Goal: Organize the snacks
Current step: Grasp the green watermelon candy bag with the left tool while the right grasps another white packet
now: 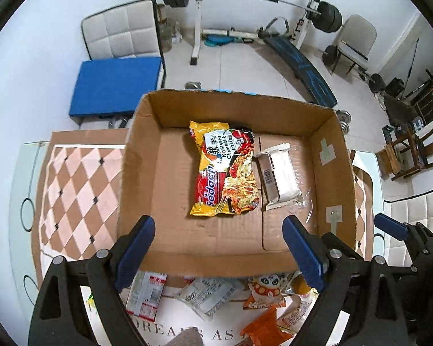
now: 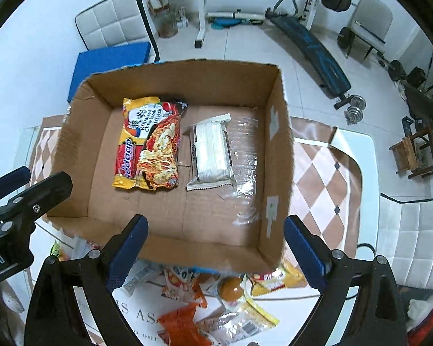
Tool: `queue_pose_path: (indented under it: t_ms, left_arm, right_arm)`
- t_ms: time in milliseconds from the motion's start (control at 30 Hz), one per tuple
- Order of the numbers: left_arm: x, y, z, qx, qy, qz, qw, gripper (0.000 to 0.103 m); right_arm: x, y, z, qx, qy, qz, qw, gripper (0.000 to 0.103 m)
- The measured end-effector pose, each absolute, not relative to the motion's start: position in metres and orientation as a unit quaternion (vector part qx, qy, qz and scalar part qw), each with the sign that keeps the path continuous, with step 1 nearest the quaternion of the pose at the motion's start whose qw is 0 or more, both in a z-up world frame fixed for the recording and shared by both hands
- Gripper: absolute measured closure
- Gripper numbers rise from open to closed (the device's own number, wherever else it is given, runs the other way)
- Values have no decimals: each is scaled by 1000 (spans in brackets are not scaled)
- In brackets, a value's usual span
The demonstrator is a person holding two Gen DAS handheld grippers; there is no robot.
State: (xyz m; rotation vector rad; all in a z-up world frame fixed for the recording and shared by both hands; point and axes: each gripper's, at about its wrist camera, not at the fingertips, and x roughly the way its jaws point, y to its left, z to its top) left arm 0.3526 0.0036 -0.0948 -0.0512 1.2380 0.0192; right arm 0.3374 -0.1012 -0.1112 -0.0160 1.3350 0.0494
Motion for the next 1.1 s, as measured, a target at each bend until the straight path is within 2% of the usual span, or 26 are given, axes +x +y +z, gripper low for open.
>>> queue_pose_path:
  t_ms: [333, 533, 700, 867, 1033, 1100]
  left_arm:
    - [298, -5, -58, -17, 533, 38, 845, 13]
    - [265, -5, -52, -28, 530, 43, 846, 13]
    - [234, 17, -72, -12, 547, 78, 833, 13]
    - [214, 70, -117, -27, 595, 120, 795, 13]
    - [202, 130, -156, -57, 623, 163, 763, 13]
    - [201, 148, -168, -69, 632, 172, 752, 13]
  right_arm:
    - [282, -109, -57, 11, 571, 32, 820, 6]
    - [251, -116, -56, 38, 584, 43, 810, 6]
    - [231, -116, -92, 99, 632, 55, 767, 6]
    - [237, -88, -145, 145, 671, 76, 723, 6]
    - [265, -26, -196, 64, 703, 88, 703, 6]
    - [273, -11, -219, 73, 723, 75, 683, 6]
